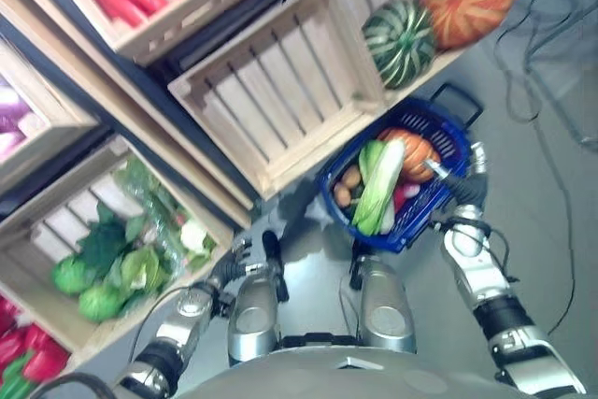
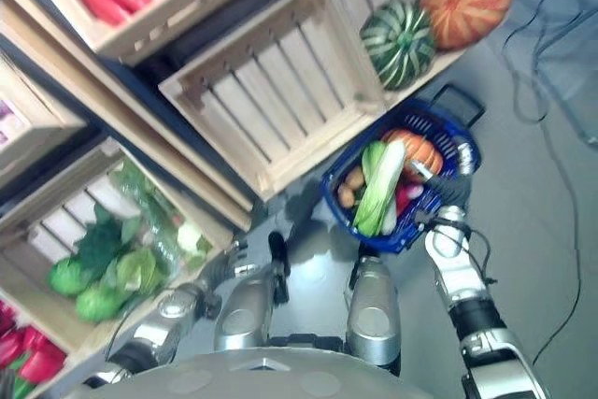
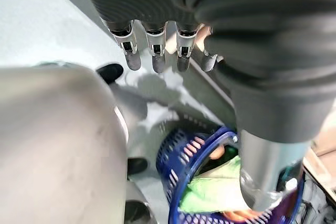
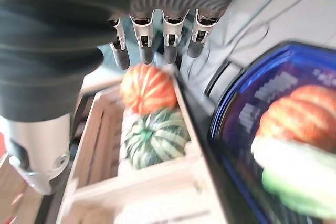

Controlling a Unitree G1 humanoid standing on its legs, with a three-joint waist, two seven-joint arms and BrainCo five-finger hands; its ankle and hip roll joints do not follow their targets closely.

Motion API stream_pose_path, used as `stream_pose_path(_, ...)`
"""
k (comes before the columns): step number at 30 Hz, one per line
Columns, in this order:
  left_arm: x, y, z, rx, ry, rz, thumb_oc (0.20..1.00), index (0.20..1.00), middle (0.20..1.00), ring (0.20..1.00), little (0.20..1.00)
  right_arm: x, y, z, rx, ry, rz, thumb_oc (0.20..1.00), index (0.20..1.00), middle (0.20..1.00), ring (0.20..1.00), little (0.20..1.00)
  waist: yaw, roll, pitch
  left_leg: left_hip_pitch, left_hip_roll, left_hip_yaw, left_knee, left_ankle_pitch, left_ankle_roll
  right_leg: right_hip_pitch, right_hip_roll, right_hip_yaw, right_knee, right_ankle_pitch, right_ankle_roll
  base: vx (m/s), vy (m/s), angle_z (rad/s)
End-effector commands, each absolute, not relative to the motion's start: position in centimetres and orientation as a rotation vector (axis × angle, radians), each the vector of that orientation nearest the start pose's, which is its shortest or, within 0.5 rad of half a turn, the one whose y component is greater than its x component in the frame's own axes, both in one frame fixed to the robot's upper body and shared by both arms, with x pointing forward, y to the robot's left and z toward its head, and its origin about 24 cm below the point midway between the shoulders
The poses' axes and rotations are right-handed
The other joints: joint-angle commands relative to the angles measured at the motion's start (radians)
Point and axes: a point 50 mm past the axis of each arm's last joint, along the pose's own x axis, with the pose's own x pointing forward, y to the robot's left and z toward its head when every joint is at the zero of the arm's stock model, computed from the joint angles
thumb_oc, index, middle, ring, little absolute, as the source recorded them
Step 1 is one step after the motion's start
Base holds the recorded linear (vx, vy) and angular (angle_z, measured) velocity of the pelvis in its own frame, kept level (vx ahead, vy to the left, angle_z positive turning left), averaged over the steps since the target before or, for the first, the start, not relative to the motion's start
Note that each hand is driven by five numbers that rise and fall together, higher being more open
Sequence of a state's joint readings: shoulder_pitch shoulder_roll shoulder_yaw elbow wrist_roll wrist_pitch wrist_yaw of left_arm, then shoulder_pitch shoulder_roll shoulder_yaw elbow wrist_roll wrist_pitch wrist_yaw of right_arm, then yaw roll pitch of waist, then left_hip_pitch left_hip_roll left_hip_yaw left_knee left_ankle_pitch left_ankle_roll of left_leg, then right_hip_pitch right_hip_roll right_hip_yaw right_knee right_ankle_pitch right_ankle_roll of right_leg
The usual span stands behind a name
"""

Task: Pick up fruits and vegetables into the basket

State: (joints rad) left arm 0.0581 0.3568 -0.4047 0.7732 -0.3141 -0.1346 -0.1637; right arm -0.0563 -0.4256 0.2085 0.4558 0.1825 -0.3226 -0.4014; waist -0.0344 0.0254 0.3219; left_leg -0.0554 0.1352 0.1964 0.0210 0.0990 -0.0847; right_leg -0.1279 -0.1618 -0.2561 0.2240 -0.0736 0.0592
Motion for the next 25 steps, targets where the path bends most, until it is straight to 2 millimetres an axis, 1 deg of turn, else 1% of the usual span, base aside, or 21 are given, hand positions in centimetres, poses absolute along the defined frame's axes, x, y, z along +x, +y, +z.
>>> stream_pose_path(1,14.6,20.6,-12.4,0.114,0.813,-0.283,1.000,1.000,1.000,1.000,1.000,24.7,-20.6,-2.6,-0.378,0.206,-0.022,1.000,1.000,1.000,1.000,1.000,0.012,-0.039,-0.062,0.045,-0.016,0.019,0.046,-0.113,0.009,0.082,-0.037,0.012,-0.109,0.078,0.083,0.06,0.033,0.03)
stream_pose_path(3,14.3,20.5,-12.9,0.112,0.844,-0.288,1.000,1.000,1.000,1.000,1.000,23.4,-20.4,-5.5,-0.370,0.380,0.043,1.000,1.000,1.000,1.000,1.000,0.019,-0.043,-0.090,0.074,-0.019,0.020,0.017,-0.110,0.010,0.112,-0.035,0.003,-0.141,0.089,0.089,0.05,0.031,0.01)
stream_pose_path(4,14.1,20.4,-13.2,0.117,0.862,-0.289,1.000,1.000,1.000,1.000,1.000,22.7,-20.3,-6.6,-0.376,0.430,0.068,1.000,1.000,1.000,1.000,1.000,0.024,-0.044,-0.100,0.091,-0.020,0.019,0.004,-0.111,0.010,0.128,-0.034,-0.003,-0.151,0.089,0.090,0.01,0.023,0.06)
stream_pose_path(5,14.1,20.4,-13.4,0.113,0.878,-0.293,1.000,1.000,1.000,1.000,1.000,21.5,-20.2,-8.4,-0.341,0.557,0.106,1.000,1.000,1.000,1.000,1.000,0.030,-0.049,-0.116,0.098,-0.022,0.017,-0.009,-0.107,0.011,0.139,-0.032,-0.008,-0.168,0.097,0.091,0.00,0.018,0.07)
stream_pose_path(7,13.9,20.4,-13.8,0.097,0.915,-0.287,1.000,1.000,1.000,1.000,1.000,19.5,-19.7,-10.7,-0.272,0.709,0.173,1.000,1.000,1.000,1.000,1.000,0.039,-0.053,-0.136,0.121,-0.025,0.018,-0.031,-0.105,0.011,0.165,-0.029,-0.019,-0.191,0.102,0.091,-0.01,0.022,0.10)
stream_pose_path(9,13.6,20.3,-14.2,0.076,0.941,-0.285,1.000,1.000,1.000,1.000,1.000,17.8,-19.0,-12.3,-0.257,0.811,0.257,1.000,1.000,1.000,1.000,1.000,0.046,-0.053,-0.149,0.137,-0.026,0.023,-0.048,-0.102,0.012,0.185,-0.025,-0.032,-0.207,0.103,0.090,-0.01,0.025,0.10)
stream_pose_path(11,13.4,20.2,-14.4,0.066,0.964,-0.301,1.000,1.000,1.000,1.000,1.000,16.2,-18.7,-13.5,-0.235,0.907,0.300,1.000,1.000,1.000,1.000,1.000,0.055,-0.054,-0.158,0.147,-0.028,0.023,-0.056,-0.100,0.011,0.201,-0.020,-0.042,-0.217,0.103,0.087,-0.01,0.013,0.02)
stream_pose_path(14,12.8,19.9,-14.9,0.016,1.022,-0.297,1.000,1.000,1.000,1.000,1.000,14.5,-18.7,-14.7,-0.192,1.023,0.309,1.000,1.000,1.000,1.000,1.000,0.060,-0.053,-0.169,0.160,-0.036,0.023,-0.066,-0.101,0.012,0.219,-0.013,-0.052,-0.236,0.105,0.082,-0.02,0.045,0.08)
stream_pose_path(18,12.1,19.5,-15.5,-0.025,1.084,-0.284,1.000,1.000,1.000,1.000,1.000,11.9,-18.4,-15.9,-0.050,1.198,0.305,1.000,1.000,1.000,1.000,1.000,0.057,-0.049,-0.186,0.175,-0.042,0.029,-0.064,-0.111,0.017,0.236,-0.009,-0.058,-0.245,0.100,0.075,0.01,0.050,0.04)
stream_pose_path(19,12.0,19.5,-15.5,-0.034,1.094,-0.280,1.000,1.000,1.000,1.000,1.000,11.4,-18.4,-16.1,-0.016,1.222,0.295,1.000,1.000,1.000,1.000,1.000,0.056,-0.047,-0.188,0.177,-0.043,0.029,-0.062,-0.113,0.018,0.238,-0.009,-0.058,-0.244,0.098,0.073,0.03,0.049,-0.01)
stream_pose_path(20,11.7,19.4,-15.7,-0.057,1.118,-0.269,1.000,1.000,1.000,1.000,1.000,10.6,-18.6,-16.4,0.067,1.270,0.230,1.000,1.000,1.000,1.000,1.000,0.055,-0.044,-0.195,0.182,-0.046,0.028,-0.057,-0.118,0.022,0.245,-0.006,-0.058,-0.242,0.092,0.071,0.03,0.038,-0.02)
stream_pose_path(21,11.4,19.3,-15.8,-0.074,1.131,-0.264,1.000,1.000,1.000,1.000,1.000,10.4,-18.6,-16.4,0.091,1.285,0.208,1.000,1.000,1.000,1.000,1.000,0.053,-0.043,-0.199,0.187,-0.047,0.029,-0.058,-0.121,0.024,0.249,-0.005,-0.057,-0.242,0.089,0.070,0.04,0.035,-0.02)
stream_pose_path(25,10.3,19.0,-16.3,-0.139,1.209,-0.240,1.000,1.000,1.000,1.000,1.000,9.3,-19.0,-16.7,0.081,1.350,0.212,1.000,1.000,1.000,1.000,1.000,0.048,-0.037,-0.212,0.204,-0.052,0.031,-0.060,-0.129,0.032,0.262,0.000,-0.053,-0.238,0.079,0.064,0.01,0.007,0.00)
